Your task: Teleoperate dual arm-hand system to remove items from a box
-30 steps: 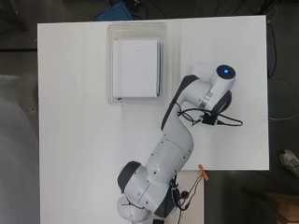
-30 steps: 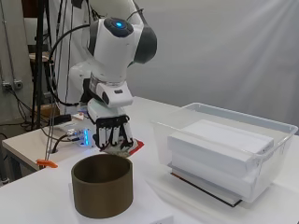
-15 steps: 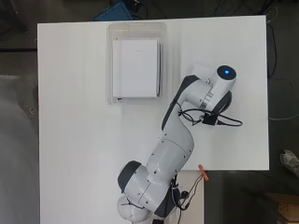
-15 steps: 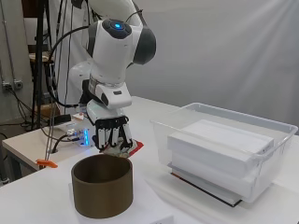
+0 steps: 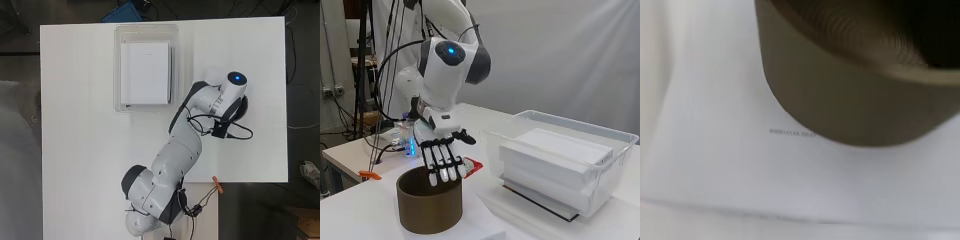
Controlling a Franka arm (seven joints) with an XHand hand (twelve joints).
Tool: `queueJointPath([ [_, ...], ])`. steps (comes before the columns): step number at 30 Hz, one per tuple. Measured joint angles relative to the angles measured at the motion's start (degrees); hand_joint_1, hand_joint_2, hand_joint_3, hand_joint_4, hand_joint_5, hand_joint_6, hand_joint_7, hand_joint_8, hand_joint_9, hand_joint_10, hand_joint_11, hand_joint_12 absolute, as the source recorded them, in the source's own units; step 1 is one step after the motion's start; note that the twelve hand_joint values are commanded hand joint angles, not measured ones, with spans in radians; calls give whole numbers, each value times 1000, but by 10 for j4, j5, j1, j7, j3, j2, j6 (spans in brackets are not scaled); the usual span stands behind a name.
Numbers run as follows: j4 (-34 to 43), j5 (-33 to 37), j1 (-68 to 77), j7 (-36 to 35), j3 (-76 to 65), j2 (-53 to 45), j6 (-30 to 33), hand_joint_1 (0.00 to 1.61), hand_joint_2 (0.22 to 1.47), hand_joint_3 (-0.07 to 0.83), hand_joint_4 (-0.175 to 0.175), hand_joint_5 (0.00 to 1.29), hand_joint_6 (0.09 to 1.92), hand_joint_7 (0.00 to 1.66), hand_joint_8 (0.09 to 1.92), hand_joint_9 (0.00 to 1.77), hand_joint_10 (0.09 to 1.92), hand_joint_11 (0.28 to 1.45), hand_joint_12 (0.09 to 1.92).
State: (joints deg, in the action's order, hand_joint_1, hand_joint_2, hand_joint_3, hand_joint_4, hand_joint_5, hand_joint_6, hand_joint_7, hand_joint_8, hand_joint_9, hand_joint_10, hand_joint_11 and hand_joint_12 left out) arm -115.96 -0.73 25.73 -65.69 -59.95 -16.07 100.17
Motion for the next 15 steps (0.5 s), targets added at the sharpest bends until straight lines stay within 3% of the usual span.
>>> queueJointPath([
  [4, -37, -67, -23, 72, 27, 28, -9, 0, 745, 16, -34, 0, 87, 0, 87, 70, 87, 386, 87],
  [12, -80, -194, -125, 208, 223, 379, -37, 0, 852, 15, -31, 5, 87, 19, 87, 112, 87, 352, 87],
  [15, -84, -194, -130, 211, 267, 411, -45, 0, 865, 2, -20, 45, 87, 71, 87, 171, 87, 391, 87],
])
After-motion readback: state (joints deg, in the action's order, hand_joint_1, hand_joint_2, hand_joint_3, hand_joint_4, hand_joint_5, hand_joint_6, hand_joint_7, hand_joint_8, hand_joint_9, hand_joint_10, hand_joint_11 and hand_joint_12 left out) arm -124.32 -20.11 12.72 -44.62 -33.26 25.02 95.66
